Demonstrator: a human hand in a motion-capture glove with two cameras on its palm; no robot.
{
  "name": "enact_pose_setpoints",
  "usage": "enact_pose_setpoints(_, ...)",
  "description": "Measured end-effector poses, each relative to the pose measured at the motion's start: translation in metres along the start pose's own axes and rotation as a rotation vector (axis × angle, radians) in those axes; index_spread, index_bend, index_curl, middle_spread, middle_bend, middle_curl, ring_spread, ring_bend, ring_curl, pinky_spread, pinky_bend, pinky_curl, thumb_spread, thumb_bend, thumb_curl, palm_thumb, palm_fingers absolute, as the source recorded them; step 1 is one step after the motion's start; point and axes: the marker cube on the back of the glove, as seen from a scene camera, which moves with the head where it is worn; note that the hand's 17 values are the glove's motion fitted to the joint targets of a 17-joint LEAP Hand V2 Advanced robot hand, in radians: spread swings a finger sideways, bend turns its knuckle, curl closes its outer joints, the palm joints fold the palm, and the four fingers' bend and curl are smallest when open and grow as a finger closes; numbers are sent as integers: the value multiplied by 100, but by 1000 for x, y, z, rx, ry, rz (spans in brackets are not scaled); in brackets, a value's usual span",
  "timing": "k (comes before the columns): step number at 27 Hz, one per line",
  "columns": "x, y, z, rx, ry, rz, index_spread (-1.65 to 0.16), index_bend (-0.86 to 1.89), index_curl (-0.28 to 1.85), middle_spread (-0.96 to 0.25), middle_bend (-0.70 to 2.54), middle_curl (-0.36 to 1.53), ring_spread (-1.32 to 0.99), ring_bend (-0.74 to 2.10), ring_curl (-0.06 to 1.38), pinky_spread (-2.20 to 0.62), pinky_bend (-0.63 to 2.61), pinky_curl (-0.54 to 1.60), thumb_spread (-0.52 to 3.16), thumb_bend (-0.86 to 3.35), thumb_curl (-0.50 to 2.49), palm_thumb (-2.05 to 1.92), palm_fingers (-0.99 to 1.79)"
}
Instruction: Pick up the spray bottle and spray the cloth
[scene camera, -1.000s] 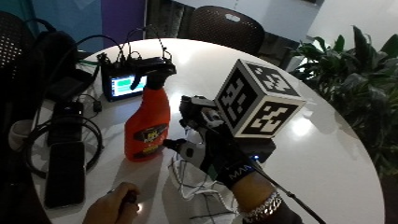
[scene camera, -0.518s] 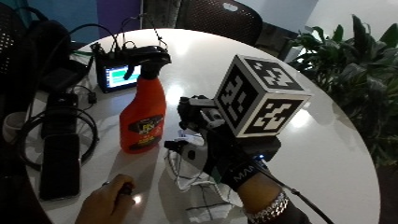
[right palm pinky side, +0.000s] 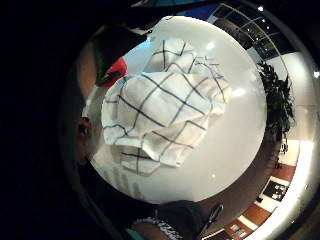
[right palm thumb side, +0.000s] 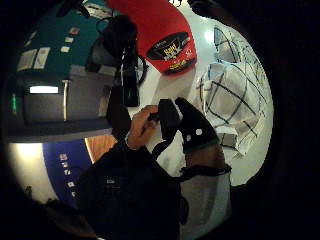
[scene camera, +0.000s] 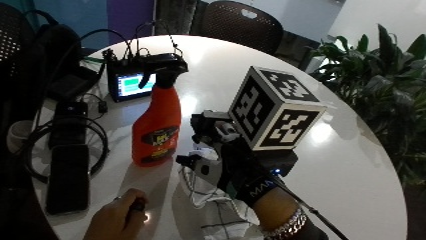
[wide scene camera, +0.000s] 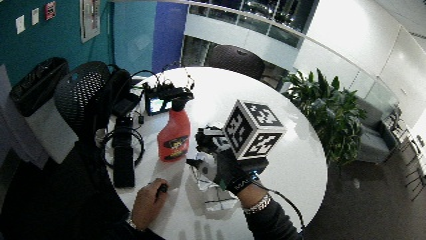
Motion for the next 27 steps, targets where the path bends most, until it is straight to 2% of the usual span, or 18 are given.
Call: enact_pose_setpoints(27, -6, -6, 17, -39, -32, -28, -40, 18, 33, 1, 18, 32, 6, 19, 26, 28, 24, 34, 118, -2, 33, 66, 45)
